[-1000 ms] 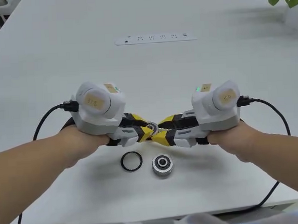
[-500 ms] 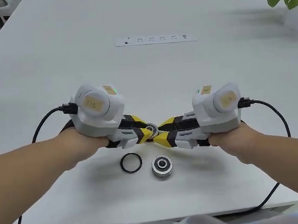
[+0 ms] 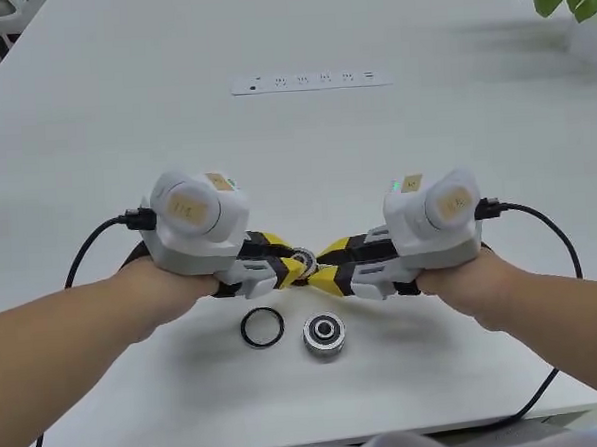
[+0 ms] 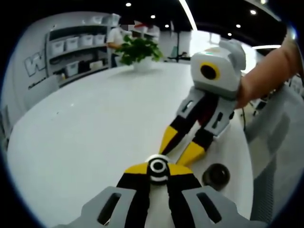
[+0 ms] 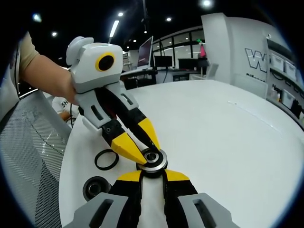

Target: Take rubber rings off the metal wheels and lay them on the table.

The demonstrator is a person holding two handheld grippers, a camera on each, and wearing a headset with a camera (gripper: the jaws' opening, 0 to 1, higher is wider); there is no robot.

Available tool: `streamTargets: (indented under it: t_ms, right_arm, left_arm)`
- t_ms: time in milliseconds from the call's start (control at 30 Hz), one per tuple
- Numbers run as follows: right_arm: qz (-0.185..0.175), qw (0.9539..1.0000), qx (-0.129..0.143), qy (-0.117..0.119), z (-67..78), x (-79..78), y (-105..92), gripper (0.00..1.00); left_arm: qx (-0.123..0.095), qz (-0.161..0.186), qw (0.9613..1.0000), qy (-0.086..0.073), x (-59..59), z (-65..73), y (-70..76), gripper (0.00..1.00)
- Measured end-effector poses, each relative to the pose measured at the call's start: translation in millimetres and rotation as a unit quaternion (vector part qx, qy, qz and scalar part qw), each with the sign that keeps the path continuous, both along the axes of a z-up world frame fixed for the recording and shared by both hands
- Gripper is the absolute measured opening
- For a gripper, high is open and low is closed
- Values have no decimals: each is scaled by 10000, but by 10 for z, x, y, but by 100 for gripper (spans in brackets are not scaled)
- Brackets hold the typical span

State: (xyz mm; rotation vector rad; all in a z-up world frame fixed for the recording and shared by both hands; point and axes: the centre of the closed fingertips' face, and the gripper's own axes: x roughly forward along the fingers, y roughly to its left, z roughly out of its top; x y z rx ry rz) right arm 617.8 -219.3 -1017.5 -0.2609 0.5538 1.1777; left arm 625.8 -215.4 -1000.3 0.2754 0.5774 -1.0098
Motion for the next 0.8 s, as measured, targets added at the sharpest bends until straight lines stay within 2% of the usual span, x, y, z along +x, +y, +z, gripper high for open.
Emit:
streamTargets:
  t_ms: [600,733,767,800]
  right_arm:
    - [0,10000,-40,-23,0,2,-7,11]
    - [-45,10000,-15,55,-5,-10,-11,10]
    - [-108,9997,-127,185,-51,-34,-66,8]
    - [-61,9999,-24,126,-25,-23,-34,7]
  left_arm:
    - [-10,34,10000,11,8,-7,3,13]
    - [-5,46,10000,6,15,-12,5,13]
    - [-1,51,10000,1,16,-12,5,13]
    - [0,54,10000,0,17,-12,6,13]
